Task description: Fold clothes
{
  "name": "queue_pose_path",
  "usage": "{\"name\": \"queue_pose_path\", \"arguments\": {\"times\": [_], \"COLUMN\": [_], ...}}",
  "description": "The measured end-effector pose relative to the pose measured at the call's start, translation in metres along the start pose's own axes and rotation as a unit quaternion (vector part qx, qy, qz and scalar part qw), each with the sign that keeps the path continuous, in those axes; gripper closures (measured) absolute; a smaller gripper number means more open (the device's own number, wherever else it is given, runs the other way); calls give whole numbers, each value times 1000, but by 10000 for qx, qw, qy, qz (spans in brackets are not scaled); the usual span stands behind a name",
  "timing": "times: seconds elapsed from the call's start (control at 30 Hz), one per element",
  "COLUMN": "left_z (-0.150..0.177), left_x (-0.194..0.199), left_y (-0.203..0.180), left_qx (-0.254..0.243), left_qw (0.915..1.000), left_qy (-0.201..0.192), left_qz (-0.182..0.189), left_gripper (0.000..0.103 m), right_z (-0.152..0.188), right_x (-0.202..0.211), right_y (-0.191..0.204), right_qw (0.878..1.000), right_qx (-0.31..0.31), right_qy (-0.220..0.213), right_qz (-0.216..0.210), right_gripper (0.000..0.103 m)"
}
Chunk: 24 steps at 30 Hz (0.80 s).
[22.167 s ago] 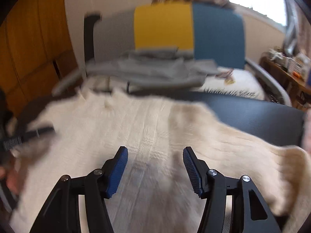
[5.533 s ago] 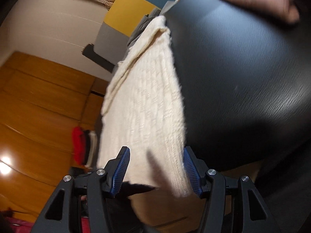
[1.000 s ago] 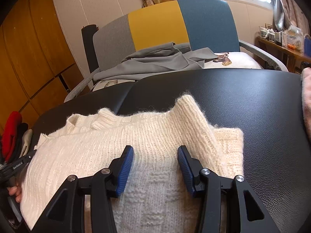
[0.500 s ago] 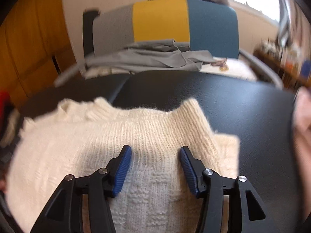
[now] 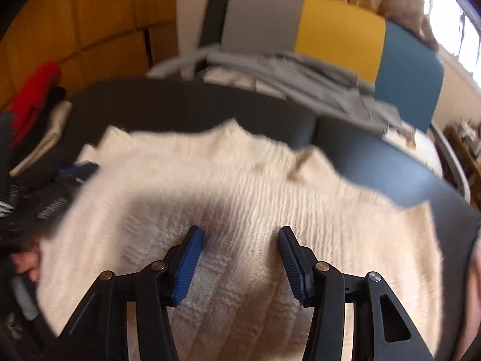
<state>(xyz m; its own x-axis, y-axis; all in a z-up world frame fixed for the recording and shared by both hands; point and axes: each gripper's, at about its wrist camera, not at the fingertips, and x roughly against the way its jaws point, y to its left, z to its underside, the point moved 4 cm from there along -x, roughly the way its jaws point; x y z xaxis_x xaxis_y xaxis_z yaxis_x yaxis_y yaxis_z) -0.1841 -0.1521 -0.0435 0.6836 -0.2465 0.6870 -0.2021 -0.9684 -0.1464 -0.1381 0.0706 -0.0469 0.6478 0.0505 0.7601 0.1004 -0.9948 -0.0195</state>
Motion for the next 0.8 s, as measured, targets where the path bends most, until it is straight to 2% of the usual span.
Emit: {"name": "queue_pose_path", "arguments": {"times": [0.07, 0.2, 0.23, 0.43, 0.53, 0.57, 0.63, 0.7, 0.8], "left_z": [0, 0, -1, -1, -2, -2, -3, -7, -18], "left_x": [0, 0, 0, -1, -1, -2, -1, 4, 20], "left_y": [2, 2, 3, 6, 8, 8, 10, 11, 4], "left_qx": [61, 90, 103, 200, 251, 266, 320, 422, 525], "left_qw": [10000, 9999, 9999, 9995, 9993, 9992, 9988, 9980, 9976], "left_qy": [6, 4, 5, 8, 10, 11, 34, 87, 117], "left_qz": [65, 105, 119, 225, 278, 294, 366, 470, 443], "left_gripper": [94, 94, 94, 93, 93, 93, 93, 89, 89], "right_z": [1, -5, -9, -45, -34, -30, -26, -25, -24], "right_x": [-3, 3, 5, 9, -22, -26, -23, -22, -22], "right_y": [-1, 10, 13, 6, 4, 4, 1, -4, -8], "right_qw": [10000, 9989, 9983, 9981, 9992, 9991, 9986, 9988, 9986], "right_qx": [-72, 470, 576, 388, 383, 397, 338, 154, -1], "right_qy": [-25, -49, -73, -409, 25, -24, -396, -459, -492], "right_qz": [-56, 64, 102, 231, 147, 121, 63, -43, -218], "right_gripper": [55, 94, 97, 98, 97, 96, 94, 93, 93]}}
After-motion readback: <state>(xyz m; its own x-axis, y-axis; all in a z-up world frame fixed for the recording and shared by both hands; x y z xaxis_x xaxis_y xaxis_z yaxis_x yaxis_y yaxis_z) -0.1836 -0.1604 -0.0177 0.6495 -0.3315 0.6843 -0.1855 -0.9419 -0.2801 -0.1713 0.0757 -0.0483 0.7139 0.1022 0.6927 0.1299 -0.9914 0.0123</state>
